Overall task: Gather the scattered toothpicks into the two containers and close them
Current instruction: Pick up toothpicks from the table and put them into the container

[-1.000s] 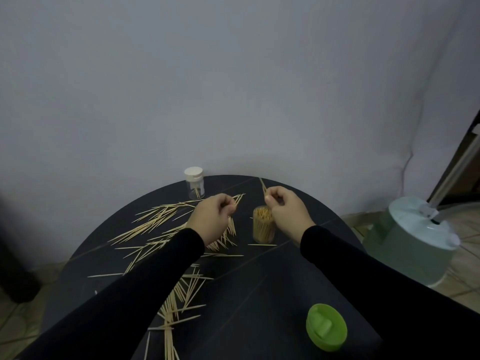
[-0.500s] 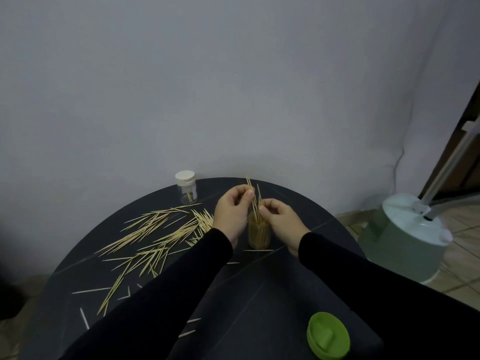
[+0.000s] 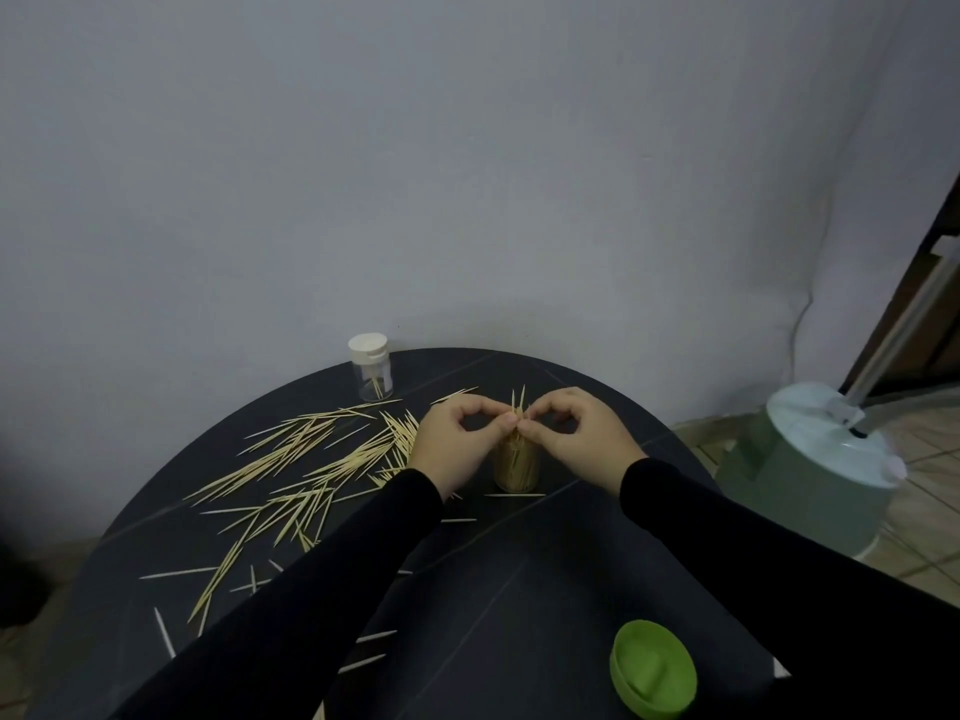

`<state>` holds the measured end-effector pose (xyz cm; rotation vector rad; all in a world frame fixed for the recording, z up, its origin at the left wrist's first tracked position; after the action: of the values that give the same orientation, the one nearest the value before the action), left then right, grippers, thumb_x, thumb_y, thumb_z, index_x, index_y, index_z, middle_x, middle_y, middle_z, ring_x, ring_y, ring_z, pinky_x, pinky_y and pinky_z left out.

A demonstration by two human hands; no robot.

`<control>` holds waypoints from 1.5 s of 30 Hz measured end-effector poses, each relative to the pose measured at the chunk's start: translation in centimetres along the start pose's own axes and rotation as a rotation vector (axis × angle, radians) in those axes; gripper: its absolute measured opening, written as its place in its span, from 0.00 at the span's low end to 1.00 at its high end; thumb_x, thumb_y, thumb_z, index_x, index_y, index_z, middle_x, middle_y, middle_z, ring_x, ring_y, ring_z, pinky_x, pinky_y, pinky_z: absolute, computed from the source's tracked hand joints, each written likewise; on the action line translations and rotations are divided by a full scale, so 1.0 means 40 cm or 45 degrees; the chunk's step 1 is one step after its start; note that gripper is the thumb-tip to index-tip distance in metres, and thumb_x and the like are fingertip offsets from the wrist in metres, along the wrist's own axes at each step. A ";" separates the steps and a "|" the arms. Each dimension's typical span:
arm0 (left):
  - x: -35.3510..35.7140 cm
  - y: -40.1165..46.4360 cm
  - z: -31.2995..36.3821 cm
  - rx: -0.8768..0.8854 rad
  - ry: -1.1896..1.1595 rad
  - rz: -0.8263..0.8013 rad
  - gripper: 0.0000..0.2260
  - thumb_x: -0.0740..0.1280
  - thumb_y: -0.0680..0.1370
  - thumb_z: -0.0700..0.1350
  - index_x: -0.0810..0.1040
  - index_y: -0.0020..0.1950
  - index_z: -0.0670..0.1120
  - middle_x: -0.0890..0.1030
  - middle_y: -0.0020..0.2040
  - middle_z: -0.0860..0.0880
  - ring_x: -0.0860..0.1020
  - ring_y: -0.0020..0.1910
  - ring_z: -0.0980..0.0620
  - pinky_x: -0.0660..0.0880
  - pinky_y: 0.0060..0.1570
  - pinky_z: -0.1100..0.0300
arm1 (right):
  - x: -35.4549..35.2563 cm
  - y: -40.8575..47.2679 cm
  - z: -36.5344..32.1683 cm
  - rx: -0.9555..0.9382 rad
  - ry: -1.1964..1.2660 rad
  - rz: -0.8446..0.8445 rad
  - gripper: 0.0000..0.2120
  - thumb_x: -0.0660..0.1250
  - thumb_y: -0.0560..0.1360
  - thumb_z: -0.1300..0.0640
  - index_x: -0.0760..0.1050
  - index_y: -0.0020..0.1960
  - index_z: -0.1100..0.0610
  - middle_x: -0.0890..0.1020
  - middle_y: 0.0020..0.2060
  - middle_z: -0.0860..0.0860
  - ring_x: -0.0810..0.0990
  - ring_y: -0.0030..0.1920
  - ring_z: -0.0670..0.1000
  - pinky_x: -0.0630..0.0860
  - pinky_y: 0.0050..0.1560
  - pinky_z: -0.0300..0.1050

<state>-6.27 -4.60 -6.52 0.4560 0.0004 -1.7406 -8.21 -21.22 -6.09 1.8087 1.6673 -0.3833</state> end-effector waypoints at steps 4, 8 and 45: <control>-0.011 -0.003 -0.007 0.041 0.037 -0.017 0.09 0.70 0.76 0.45 0.79 0.55 0.55 0.80 0.52 0.58 0.75 0.55 0.62 0.72 0.56 0.61 | -0.006 -0.004 0.001 -0.020 -0.022 0.002 0.06 0.70 0.73 0.48 0.76 0.48 0.44 0.74 0.48 0.41 0.72 0.50 0.44 0.67 0.43 0.34; -0.024 0.004 0.008 0.337 0.428 -0.079 0.23 0.66 0.76 0.44 0.68 0.70 0.57 0.74 0.60 0.59 0.66 0.55 0.62 0.64 0.50 0.71 | -0.015 -0.005 0.012 0.012 -0.060 -0.109 0.21 0.73 0.69 0.44 0.71 0.60 0.44 0.77 0.51 0.39 0.74 0.51 0.44 0.74 0.51 0.44; -0.037 -0.005 -0.010 0.618 0.924 -0.170 0.24 0.54 0.77 0.62 0.70 0.70 0.55 0.69 0.71 0.57 0.60 0.66 0.58 0.61 0.63 0.59 | -0.016 -0.032 -0.008 0.055 -0.357 -0.143 0.23 0.70 0.70 0.39 0.73 0.61 0.47 0.73 0.46 0.37 0.70 0.43 0.38 0.74 0.60 0.52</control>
<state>-6.12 -3.05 -6.48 1.4514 0.1309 -1.6084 -9.61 -21.55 -5.78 1.6105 1.5753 -0.6934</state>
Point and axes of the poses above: each hand's wrist, its own y-axis towards the middle knuckle, its own x-axis out of the palm, z = x × y, the point moved 1 cm from there along y, towards the middle knuckle
